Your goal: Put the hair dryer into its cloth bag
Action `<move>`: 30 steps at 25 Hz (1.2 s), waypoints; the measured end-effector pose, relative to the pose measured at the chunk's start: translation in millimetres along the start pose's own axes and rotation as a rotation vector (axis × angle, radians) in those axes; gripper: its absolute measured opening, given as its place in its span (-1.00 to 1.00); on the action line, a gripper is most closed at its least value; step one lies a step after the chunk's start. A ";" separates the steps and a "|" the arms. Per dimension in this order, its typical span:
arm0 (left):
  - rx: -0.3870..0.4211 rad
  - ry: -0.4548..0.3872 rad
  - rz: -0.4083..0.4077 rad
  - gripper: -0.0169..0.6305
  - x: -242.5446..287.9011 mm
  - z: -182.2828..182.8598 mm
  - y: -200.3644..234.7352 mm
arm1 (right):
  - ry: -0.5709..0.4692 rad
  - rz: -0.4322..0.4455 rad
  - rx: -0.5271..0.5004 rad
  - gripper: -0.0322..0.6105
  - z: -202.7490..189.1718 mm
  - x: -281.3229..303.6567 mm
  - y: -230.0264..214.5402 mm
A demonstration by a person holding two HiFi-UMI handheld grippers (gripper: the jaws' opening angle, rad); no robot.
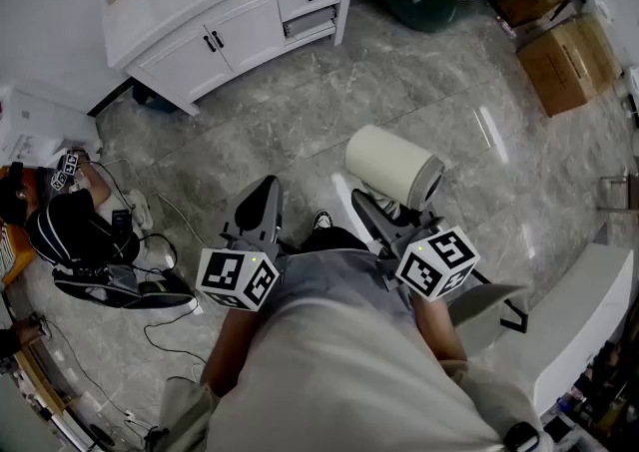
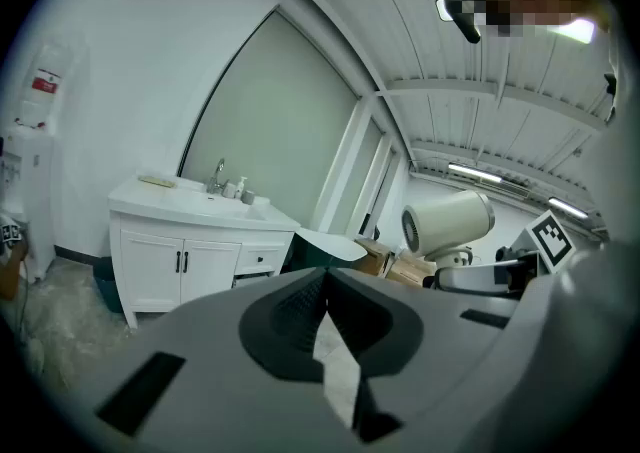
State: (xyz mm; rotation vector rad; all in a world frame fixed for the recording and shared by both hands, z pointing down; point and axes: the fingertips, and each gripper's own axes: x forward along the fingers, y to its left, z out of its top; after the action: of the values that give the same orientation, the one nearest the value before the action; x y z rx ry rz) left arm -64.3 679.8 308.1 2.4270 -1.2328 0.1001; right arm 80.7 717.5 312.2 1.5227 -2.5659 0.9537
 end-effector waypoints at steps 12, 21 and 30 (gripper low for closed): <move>-0.034 0.020 0.047 -0.93 18.9 -1.7 -3.8 | 0.010 0.064 0.011 -0.07 8.1 -12.5 -28.4; -0.058 0.033 0.040 -0.93 45.5 -1.8 12.2 | 0.028 0.070 0.094 -0.07 14.9 9.3 -47.9; -0.045 0.027 0.001 -0.93 107.6 30.8 41.6 | 0.026 0.040 0.082 -0.07 55.1 53.1 -70.5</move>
State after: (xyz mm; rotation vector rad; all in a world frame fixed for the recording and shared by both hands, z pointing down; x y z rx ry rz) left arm -35.6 564.5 320.2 2.3792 -1.2113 0.1047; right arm 125.0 623.5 318.3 1.4717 -2.5792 1.0892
